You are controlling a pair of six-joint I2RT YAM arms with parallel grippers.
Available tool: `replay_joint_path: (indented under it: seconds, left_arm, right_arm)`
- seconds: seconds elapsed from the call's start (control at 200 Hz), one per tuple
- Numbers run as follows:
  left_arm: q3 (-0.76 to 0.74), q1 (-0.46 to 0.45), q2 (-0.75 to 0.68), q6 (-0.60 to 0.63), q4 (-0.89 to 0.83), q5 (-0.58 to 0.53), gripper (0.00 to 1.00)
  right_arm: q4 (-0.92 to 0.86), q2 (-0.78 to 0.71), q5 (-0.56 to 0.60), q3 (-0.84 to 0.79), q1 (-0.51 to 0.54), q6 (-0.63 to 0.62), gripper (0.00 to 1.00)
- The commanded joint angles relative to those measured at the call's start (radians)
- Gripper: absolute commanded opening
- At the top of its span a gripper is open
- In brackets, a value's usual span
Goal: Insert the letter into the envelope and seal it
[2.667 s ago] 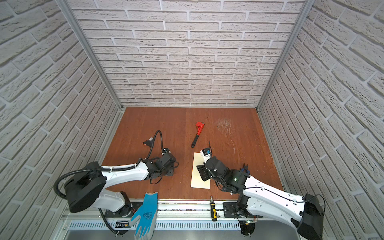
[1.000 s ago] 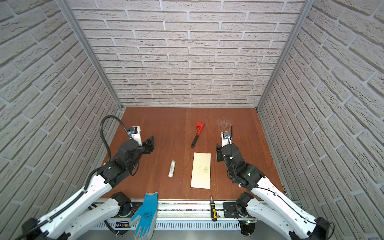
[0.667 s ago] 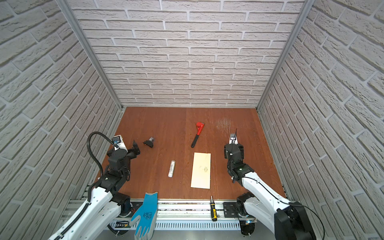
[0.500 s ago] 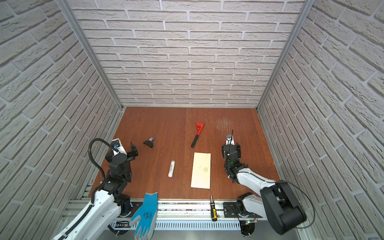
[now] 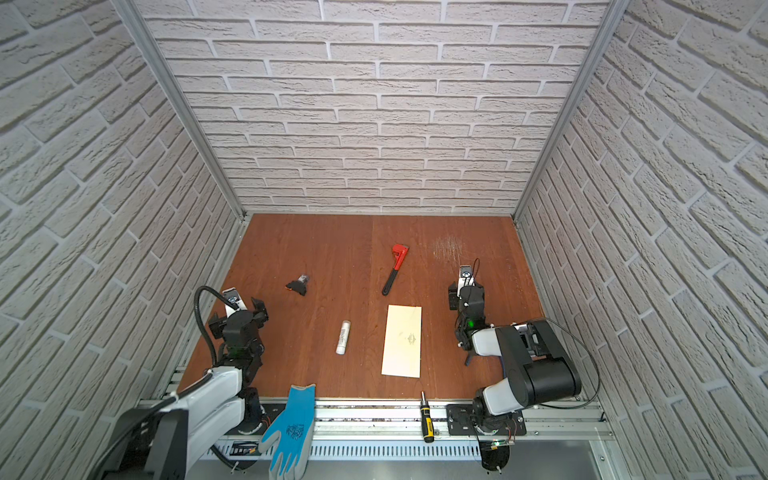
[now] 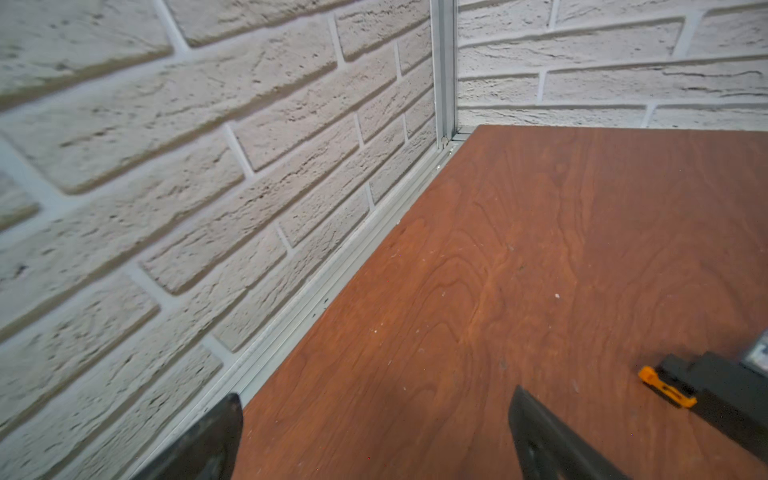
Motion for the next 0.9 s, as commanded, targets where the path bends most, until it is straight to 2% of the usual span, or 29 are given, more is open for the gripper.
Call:
replay_joint_path:
  seconds: [0.0,0.025,0.125,0.17,0.2,0.255,0.345,0.415,0.465,0.52,0.575,0.62,0.895]
  left_arm:
    - [0.015,0.028,0.145,0.005,0.321,0.121,0.98]
    - [0.022,0.031,0.188,0.009,0.359,0.142,0.98]
    - [0.049,0.06,0.369,-0.029,0.54,0.192,0.98]
    - [0.063,0.084,0.501,-0.038,0.652,0.232,0.98]
    - [0.084,0.093,0.471,-0.033,0.573,0.277,0.98]
    - [0.135,0.094,0.41,-0.04,0.393,0.293,0.98]
    - [0.165,0.098,0.48,-0.002,0.412,0.382,0.98]
    - [0.183,0.102,0.56,-0.002,0.493,0.363,0.98]
    - [0.221,0.106,0.498,-0.025,0.31,0.37,0.98]
    - [0.249,0.105,0.545,0.007,0.341,0.408,0.98]
    - [0.301,0.107,0.515,0.013,0.189,0.447,0.98]
    - [0.299,0.106,0.535,0.02,0.231,0.454,0.98]
    - [0.303,0.103,0.53,0.018,0.212,0.45,0.98]
  right_arm:
    - [0.051,-0.006,-0.065,0.018,-0.005,0.027,0.95]
    - [0.05,-0.007,-0.065,0.019,-0.005,0.027,1.0]
    - [0.041,-0.011,-0.067,0.019,-0.007,0.028,1.0]
    - [0.045,-0.01,-0.068,0.019,-0.007,0.028,1.0]
    - [0.042,-0.012,-0.068,0.02,-0.007,0.028,1.0]
    - [0.04,-0.01,-0.072,0.022,-0.008,0.028,1.0]
    - [0.038,-0.01,-0.073,0.022,-0.009,0.028,1.0]
    - [0.039,-0.009,-0.073,0.022,-0.008,0.028,1.0]
    - [0.038,-0.009,-0.074,0.023,-0.009,0.028,1.0]
    - [0.038,-0.009,-0.074,0.024,-0.009,0.028,1.0]
    - [0.035,-0.009,-0.076,0.025,-0.009,0.03,1.0]
    - [0.033,-0.009,-0.076,0.025,-0.011,0.03,1.0]
    - [0.03,-0.007,-0.082,0.028,-0.012,0.03,1.0]
